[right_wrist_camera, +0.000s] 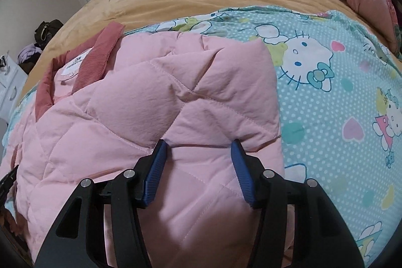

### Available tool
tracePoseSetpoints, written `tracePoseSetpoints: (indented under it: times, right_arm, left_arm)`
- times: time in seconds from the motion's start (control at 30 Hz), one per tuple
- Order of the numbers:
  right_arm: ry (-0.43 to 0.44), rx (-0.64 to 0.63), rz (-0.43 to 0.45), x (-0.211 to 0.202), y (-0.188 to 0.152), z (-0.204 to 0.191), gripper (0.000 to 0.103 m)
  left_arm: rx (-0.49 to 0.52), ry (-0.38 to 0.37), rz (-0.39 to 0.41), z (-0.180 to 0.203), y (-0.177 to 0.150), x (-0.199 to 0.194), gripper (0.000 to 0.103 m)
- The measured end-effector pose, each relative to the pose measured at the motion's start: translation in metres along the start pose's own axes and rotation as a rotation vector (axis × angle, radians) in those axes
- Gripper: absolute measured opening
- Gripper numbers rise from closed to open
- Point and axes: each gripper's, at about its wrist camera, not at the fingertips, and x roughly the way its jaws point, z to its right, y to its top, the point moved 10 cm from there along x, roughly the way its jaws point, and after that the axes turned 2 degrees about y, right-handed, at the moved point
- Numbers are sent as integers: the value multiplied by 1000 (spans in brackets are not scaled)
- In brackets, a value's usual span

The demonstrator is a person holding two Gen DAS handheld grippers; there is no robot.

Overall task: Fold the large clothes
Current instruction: 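Grasp the folded jacket side edge with the left tool and lift it, then lay the jacket side over the front with the left tool and release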

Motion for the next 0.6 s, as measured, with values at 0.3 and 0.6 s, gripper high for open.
tracePoseSetpoints:
  times: [0.3,0.6]
  right_arm:
    - [121,-11,112,-87,-18,-13,69]
    - [93,-101,122,-108,-62,-44,70]
  left_arm:
    - [86,36,167,14,19,-66,34]
    - [185,-3,91,70,-11,-52,53]
